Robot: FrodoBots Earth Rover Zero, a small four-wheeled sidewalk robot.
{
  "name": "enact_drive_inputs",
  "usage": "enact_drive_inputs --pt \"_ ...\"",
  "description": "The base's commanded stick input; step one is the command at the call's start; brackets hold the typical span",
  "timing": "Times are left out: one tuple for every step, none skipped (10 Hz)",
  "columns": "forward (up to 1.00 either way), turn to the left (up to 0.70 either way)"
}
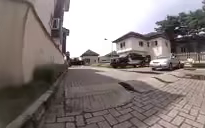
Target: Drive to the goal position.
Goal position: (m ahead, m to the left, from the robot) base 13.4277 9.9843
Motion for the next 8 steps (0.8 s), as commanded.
enact_drive_inputs --pt "0.5 0.0" --pt "0.5 0.0" --pt "0.5 0.18" --pt "0.5 0.49" --pt "0.5 0.5" --pt "0.5 0.5" --pt "0.5 0.5" --pt "0.5 0.0"
